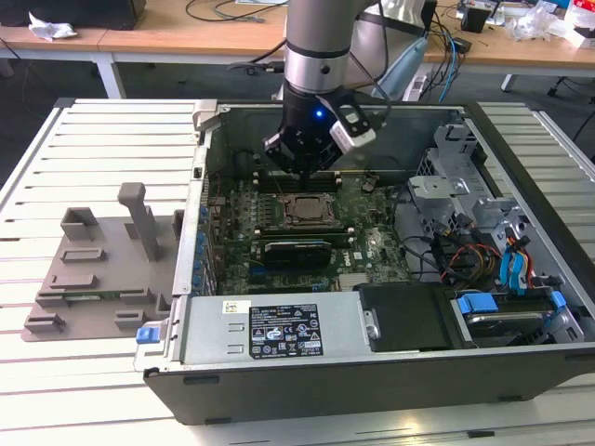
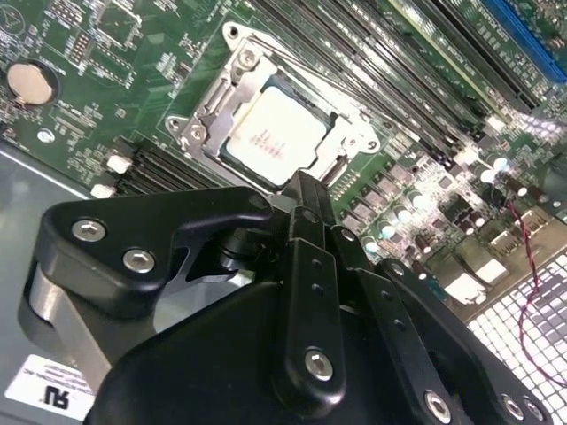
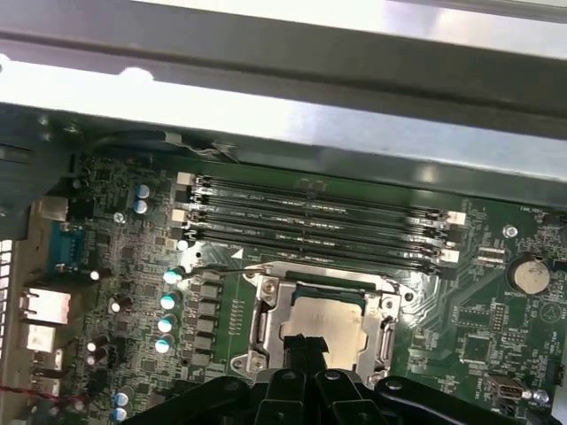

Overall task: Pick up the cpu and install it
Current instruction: 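Install the first cpu locking lever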

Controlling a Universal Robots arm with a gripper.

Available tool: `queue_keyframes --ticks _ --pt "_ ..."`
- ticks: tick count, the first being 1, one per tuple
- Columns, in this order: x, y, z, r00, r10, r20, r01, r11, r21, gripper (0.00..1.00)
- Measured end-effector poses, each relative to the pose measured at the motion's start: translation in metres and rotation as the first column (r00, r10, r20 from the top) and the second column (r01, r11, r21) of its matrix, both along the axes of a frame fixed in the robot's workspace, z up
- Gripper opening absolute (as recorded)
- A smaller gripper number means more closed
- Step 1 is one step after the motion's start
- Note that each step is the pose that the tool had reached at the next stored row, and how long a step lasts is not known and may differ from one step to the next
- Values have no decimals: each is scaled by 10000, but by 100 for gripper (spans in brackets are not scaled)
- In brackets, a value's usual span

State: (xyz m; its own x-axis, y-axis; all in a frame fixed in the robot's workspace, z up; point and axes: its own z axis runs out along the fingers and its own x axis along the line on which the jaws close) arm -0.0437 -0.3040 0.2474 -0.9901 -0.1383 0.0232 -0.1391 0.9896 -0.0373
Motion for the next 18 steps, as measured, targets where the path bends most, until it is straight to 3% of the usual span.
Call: queue_keyframes --ticks 8,14,18 --pt "-229 29 0 10000 -1 1 1 10000 1 11" --pt "-407 85 1 10000 -2 12 2 10000 0 11" --pt "-470 120 17 10000 -1 42 1 10000 1 11"
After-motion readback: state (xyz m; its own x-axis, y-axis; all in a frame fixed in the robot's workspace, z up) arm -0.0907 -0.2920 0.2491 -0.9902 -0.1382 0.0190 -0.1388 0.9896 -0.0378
